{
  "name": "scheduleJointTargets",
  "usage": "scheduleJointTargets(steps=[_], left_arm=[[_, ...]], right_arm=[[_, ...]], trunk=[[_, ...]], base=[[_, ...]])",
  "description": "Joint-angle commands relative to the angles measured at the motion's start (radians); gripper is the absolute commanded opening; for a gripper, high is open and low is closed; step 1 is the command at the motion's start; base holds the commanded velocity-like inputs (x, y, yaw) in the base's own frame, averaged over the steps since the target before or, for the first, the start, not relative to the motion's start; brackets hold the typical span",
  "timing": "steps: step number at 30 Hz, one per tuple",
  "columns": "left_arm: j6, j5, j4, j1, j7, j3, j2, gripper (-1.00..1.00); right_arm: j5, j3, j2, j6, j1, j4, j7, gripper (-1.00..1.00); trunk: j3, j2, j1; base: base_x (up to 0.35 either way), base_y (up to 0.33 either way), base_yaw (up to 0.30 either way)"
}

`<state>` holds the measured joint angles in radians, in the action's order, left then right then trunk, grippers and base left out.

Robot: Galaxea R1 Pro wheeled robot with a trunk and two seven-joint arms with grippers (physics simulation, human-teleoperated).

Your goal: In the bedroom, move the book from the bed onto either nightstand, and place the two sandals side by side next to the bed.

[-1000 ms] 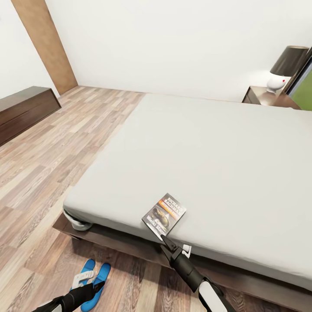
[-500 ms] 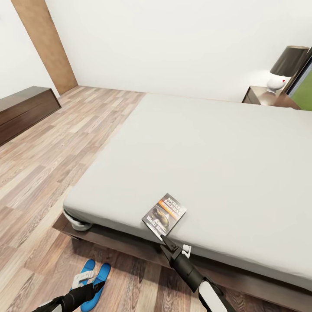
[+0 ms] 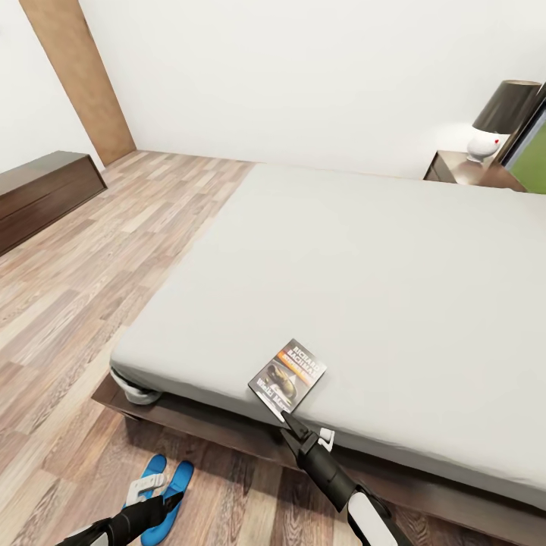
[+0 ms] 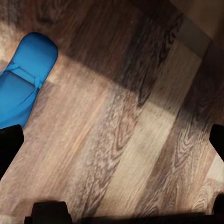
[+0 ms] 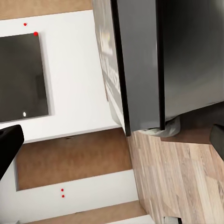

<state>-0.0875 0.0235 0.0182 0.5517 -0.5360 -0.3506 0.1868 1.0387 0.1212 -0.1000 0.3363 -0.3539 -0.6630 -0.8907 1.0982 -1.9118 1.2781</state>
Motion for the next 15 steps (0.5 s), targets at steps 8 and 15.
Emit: scheduleJointTargets(steps=[8, 15], left_arm=[[-0.005, 0.003, -0.001, 0.001, -0.002, -0.002, 0.0, 1.0], [-0.005, 0.003, -0.001, 0.001, -0.002, -0.002, 0.0, 1.0]], right_arm=[[0.01, 0.002, 0.0, 0.009, 0.0, 0.0, -0.001, 1.0], [0.01, 0.002, 0.0, 0.009, 0.0, 0.0, -0.001, 1.0]], trunk=[[0.001, 0.0, 0.0], [0.001, 0.0, 0.0]], base=[[0.01, 0.0, 0.0], [0.032, 0.0, 0.0]])
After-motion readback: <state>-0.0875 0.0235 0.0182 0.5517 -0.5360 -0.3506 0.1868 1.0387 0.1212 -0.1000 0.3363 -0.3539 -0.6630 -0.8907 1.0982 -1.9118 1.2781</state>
